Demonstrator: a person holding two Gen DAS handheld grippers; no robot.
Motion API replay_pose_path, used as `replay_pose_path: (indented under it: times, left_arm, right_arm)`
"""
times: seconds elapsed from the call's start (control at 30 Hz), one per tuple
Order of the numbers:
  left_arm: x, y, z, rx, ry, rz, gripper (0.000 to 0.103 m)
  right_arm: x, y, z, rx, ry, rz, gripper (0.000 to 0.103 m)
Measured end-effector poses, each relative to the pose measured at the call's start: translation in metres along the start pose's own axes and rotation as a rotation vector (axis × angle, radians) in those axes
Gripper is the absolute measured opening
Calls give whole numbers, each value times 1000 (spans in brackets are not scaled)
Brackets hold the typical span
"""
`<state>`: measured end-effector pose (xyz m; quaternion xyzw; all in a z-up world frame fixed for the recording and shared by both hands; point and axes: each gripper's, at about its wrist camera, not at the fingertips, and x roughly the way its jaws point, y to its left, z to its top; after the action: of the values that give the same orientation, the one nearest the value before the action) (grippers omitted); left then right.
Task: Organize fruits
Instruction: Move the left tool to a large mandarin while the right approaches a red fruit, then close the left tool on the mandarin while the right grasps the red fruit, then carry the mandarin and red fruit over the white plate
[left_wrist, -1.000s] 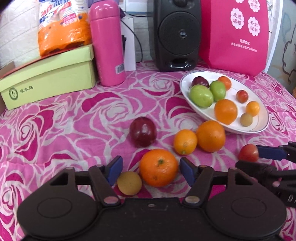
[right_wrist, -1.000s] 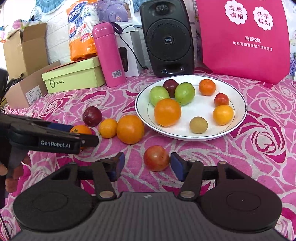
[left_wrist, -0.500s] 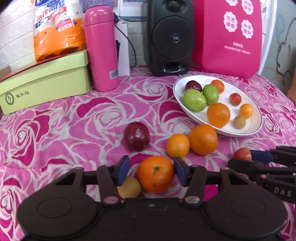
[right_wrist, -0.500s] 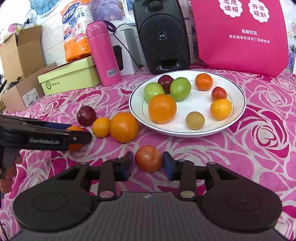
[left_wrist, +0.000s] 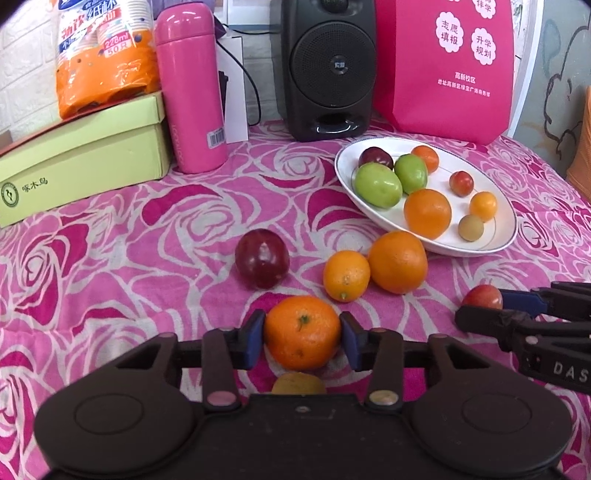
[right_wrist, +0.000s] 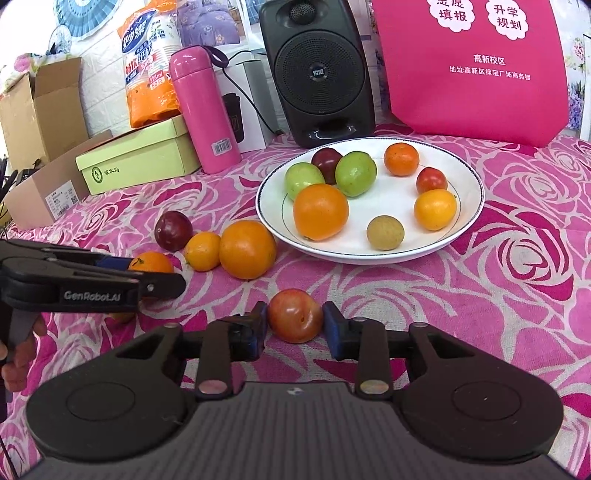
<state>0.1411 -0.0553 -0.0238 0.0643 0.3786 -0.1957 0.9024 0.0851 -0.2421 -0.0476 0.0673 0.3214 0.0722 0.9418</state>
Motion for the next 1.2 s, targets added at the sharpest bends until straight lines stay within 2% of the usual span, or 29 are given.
replay_pose_path:
  times: [0.13, 0.3, 0.47, 0.63, 0.77, 0.9, 1.2]
  left_arm:
    - [-5, -2, 3, -4, 1, -9, 103]
    - [-27, -7, 11, -20, -47, -36, 103]
    - [-44, -22, 35, -13, -110, -81, 103]
    - [-45, -41, 64, -5, -145, -118, 103]
    - [-35, -57, 84, 6, -155, -156, 103]
    - [-11, -70, 100, 9, -130, -163, 103]
    - [42, -83, 114, 7, -51, -192, 103]
  right_arm:
    - [-1, -2, 0, 3, 0, 10, 56]
    - [-17, -2, 6, 8, -33, 18, 56]
    - [-33, -4, 20, -4, -97, 7, 56]
    - [-40, -14, 37, -19, -141, -19, 56]
    - [-40, -28, 48, -22, -165, -41, 56]
    - [-34, -42, 55, -34, -183, -45, 56]
    - [-2, -59, 61, -85, -144, -29, 56]
